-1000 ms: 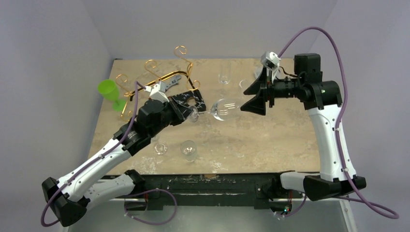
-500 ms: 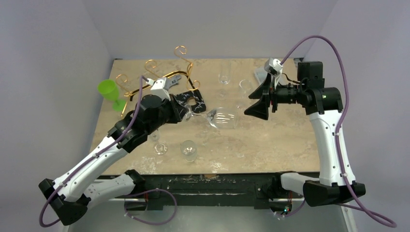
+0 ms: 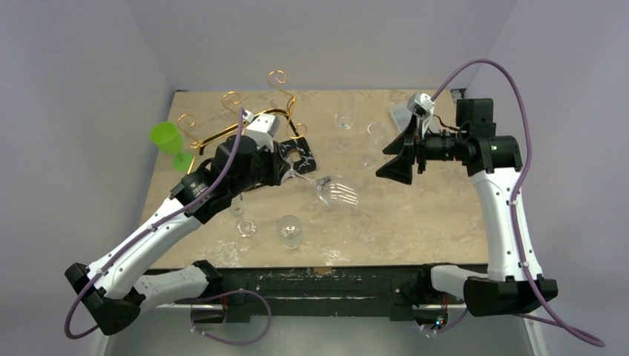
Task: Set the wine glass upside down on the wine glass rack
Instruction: Turn the wine glass upside down at the wine rack.
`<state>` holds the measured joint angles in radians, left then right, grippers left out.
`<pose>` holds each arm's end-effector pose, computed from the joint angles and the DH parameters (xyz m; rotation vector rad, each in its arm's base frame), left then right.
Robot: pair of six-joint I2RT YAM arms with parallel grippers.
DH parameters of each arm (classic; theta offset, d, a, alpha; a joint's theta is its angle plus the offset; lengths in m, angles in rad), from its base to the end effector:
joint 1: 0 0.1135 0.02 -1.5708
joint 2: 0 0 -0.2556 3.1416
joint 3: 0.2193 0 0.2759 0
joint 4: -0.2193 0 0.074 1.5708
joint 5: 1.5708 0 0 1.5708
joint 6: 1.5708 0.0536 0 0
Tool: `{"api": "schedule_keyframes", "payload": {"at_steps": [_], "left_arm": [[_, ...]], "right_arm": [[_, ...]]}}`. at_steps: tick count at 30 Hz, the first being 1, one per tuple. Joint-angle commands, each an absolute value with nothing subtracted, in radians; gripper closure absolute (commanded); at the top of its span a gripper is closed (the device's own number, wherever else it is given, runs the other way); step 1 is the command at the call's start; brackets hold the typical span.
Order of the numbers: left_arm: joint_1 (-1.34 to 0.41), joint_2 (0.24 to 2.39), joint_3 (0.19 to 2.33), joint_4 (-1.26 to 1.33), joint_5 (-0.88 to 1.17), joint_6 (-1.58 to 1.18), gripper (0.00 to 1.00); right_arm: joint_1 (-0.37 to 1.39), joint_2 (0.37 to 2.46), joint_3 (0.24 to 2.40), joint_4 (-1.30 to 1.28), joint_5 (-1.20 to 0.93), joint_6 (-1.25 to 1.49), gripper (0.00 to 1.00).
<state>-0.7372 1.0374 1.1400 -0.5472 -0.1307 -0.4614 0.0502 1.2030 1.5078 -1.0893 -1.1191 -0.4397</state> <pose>0.2020 -0.1740 0.3662 0.1996 2.0590 -0.6243 0.2332 0.0600 0.4213 -0.9732 1.7854 1.0514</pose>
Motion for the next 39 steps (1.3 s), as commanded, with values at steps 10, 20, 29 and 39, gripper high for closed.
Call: {"api": "schedule_keyframes", "payload": {"at_steps": [10,20,29,39], "left_arm": [[-0.815,1.088,1.285,-0.459,-0.161,-0.211,1.00],[-0.875,1.125,1.333,-0.445,-0.240,-0.065,1.00],[-0.899,1.151,1.367,-0.422,-0.233,-0.005,1.00],[-0.994,1.202,1.396,-0.348,-0.300,0.170,1.00]], "right_arm": [[0.011,1.189,1.488,-1.048,-1.203,-0.453,0.19],[0.004,1.206,1.500,-1.051,-1.266,-0.454,0.18],[0.003,1.223,1.500,-1.045,-1.282,-0.449,0.19],[0.003,1.278,1.518,-1.066,-1.311,-0.448,0.19]]}}
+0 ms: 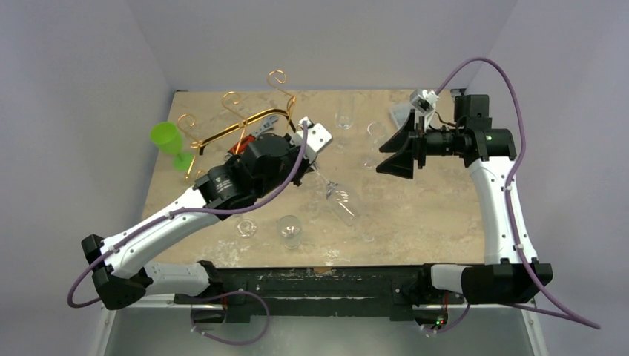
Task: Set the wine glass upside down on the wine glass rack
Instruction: Turn the wine glass upside down at the wine rack.
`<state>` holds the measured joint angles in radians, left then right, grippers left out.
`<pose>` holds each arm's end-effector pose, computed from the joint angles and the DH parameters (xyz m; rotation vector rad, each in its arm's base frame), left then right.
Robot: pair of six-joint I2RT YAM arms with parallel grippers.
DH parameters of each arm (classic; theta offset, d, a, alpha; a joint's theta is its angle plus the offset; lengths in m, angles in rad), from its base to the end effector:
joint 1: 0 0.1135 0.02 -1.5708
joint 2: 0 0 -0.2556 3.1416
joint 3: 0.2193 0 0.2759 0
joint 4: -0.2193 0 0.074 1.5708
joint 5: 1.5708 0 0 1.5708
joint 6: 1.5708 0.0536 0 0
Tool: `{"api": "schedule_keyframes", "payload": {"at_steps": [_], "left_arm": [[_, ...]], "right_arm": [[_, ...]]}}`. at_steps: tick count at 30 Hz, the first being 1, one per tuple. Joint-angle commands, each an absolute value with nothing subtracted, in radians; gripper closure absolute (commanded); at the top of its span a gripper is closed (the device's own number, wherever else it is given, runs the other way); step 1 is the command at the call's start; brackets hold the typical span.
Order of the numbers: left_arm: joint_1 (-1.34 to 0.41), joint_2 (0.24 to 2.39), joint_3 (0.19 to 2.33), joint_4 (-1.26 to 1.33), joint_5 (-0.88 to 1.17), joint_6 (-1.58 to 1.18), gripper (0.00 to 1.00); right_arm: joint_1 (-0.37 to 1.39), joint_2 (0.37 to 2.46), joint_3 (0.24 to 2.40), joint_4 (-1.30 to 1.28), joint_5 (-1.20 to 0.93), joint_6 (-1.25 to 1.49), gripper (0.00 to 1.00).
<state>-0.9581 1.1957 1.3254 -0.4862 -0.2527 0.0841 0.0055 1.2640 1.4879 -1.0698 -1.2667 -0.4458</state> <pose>0.1856 -0.2407 0.4017 0.8102 1.7524 -0.3441 0.2515 0.0525 0.4081 -0.9441 1.7397 1.2084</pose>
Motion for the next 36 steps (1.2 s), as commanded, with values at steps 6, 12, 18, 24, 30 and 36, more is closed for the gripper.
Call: {"api": "schedule_keyframes", "payload": {"at_steps": [6,12,18,24,30,36], "left_arm": [[-1.064,1.256,1.415,-0.274,-0.348,0.228,1.00],[-1.133,1.307,1.434,-0.206,-0.403,0.300,1.00],[-1.171,1.335,1.448,-0.154,-0.452,0.361,1.00],[-1.187,1.342,1.444,-0.114,-0.464,0.365,1.00],[-1.200,1.362,1.451,-0.107,-0.469,0.373,1.00],[-1.215,1.367,1.444,-0.108,-0.470,0.364,1.00]], "right_arm": [[0.073,1.292,1.502,-1.026,-1.232,-0.435,0.19],[0.132,1.317,1.458,-0.907,-1.233,-0.349,0.19],[0.215,1.354,1.420,-0.840,-1.197,-0.284,0.24],[0.265,1.356,1.346,-0.731,-1.175,-0.189,0.38],[0.295,1.375,1.339,-0.696,-1.190,-0.132,0.61],[0.310,1.366,1.266,-0.569,-1.260,-0.012,0.94]]}}
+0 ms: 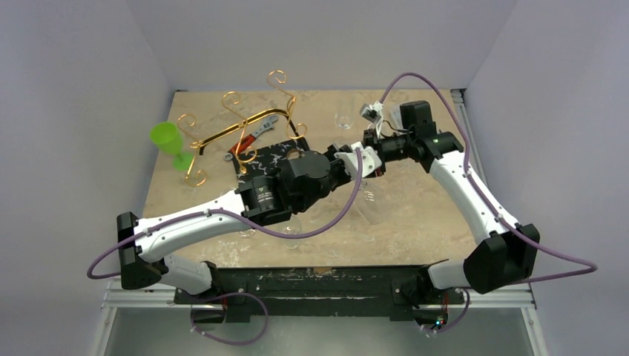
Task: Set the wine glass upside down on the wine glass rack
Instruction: Turn the wine glass upside down at the wine rack.
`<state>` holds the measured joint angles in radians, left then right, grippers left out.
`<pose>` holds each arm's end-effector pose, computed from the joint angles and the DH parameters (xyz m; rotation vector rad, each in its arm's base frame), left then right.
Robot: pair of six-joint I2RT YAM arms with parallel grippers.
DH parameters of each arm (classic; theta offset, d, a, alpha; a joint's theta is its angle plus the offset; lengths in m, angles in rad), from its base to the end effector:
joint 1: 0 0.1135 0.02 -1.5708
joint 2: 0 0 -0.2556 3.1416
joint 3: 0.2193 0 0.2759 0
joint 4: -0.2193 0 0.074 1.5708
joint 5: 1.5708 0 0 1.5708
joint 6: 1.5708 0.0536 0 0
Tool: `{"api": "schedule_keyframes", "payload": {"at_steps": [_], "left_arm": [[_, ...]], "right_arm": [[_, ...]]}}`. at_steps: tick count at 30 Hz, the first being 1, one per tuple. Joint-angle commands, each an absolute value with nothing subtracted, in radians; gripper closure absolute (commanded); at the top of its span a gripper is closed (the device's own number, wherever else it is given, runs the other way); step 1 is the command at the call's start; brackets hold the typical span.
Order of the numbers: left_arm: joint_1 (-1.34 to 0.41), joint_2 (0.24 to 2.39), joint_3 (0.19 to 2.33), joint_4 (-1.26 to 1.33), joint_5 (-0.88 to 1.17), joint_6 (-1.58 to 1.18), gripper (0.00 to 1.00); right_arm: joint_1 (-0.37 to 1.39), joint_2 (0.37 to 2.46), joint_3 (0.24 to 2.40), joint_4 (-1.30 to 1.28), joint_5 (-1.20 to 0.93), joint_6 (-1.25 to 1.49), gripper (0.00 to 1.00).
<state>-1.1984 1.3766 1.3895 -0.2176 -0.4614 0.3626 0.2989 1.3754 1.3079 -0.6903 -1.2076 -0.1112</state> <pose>0.1527 -0.3254 0.4030 0.9805 1.4592 -0.1996 0.2822 0.1394 0.3420 -1.0045 1.8668 1.4775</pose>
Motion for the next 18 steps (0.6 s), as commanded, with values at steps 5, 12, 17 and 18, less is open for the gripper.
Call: {"api": "schedule_keyframes", "payload": {"at_steps": [5,12,17,18], "left_arm": [[-1.228,1.363,1.428,-0.120,-0.471,0.303,1.00],[-1.229,1.226,1.312,-0.127,-0.420,0.049,0.49],[-1.227,1.142,1.282,-0.142,-0.423,0.009,0.28],[-1.227,1.123,1.278,-0.152,-0.432,-0.023,0.26]], "right_arm": [[0.311,1.340,1.223,-0.527,-1.275,-0.008,1.00],[0.311,1.307,1.155,-0.486,-1.275,-0.019,1.00],[0.311,1.310,1.152,-0.497,-1.268,-0.046,1.00],[0.311,1.308,1.154,-0.506,-1.263,-0.056,1.00]]}}
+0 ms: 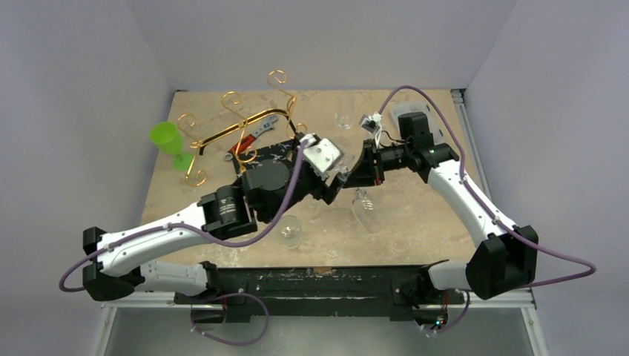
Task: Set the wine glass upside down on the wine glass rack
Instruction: Turn the wine glass upside down at the wine rack.
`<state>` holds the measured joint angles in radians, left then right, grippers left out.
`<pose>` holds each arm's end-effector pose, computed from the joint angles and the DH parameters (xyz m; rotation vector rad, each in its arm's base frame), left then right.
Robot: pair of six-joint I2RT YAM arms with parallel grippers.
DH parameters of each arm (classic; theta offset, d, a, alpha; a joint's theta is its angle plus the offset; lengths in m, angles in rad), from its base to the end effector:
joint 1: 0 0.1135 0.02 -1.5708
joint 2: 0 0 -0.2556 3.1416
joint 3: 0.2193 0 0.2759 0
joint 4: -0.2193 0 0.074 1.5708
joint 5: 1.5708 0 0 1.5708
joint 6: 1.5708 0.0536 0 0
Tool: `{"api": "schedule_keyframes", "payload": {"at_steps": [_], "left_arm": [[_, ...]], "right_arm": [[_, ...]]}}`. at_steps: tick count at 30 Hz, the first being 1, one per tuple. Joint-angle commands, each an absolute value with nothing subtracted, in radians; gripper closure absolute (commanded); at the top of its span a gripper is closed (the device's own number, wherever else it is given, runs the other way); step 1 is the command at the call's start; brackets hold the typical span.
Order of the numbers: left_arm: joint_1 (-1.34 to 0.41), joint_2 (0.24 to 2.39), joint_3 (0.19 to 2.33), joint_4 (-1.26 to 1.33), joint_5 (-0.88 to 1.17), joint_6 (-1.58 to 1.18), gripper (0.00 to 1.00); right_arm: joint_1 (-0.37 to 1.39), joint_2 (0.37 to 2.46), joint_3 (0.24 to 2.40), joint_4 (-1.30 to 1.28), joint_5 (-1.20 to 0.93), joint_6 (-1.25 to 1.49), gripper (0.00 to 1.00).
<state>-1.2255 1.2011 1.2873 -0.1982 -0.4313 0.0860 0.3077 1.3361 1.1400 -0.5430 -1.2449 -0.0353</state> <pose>0.1269 -0.2867 0.4211 0.7569 1.5185 -0.4957 0.2741 0.1404 0.3071 -0.9758 1.8817 1.5578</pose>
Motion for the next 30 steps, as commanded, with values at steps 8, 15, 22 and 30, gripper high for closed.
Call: {"api": "schedule_keyframes", "payload": {"at_steps": [8,15,22,30], "left_arm": [[-1.095,0.935,1.155,-0.216,-0.243,-0.269,0.15],[-0.968,0.784,0.998,-0.175,-0.105,-0.516,0.00],[-0.861,0.718,0.898,-0.067,0.080,-0.760,0.00],[-0.724,0.765,0.754,0.267,0.296,-1.046,0.00]], "right_arm": [[0.310,1.287,1.190,-0.613,-1.213,-0.205,1.00],[0.311,1.315,1.290,-0.827,-1.162,-0.504,1.00],[0.311,1.352,1.387,-0.944,-1.158,-0.766,1.00],[0.311,1.359,1.442,-1.008,-1.200,-0.968,1.00]]}}
